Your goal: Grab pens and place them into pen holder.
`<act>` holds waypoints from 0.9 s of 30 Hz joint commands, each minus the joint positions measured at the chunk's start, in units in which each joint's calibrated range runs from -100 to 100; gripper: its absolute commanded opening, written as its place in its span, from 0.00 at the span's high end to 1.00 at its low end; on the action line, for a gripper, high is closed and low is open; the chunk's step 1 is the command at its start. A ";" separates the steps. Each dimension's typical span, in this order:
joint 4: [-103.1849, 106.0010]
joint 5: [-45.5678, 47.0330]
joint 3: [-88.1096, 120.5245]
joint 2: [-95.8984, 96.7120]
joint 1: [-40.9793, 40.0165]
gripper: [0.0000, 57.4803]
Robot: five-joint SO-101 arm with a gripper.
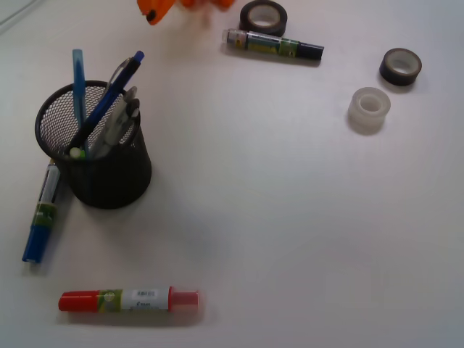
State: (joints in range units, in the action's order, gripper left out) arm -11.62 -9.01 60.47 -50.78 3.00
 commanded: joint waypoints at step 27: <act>-53.21 12.60 34.28 -48.03 -3.18 0.99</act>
State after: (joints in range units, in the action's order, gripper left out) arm -64.58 3.39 94.79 -98.08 1.59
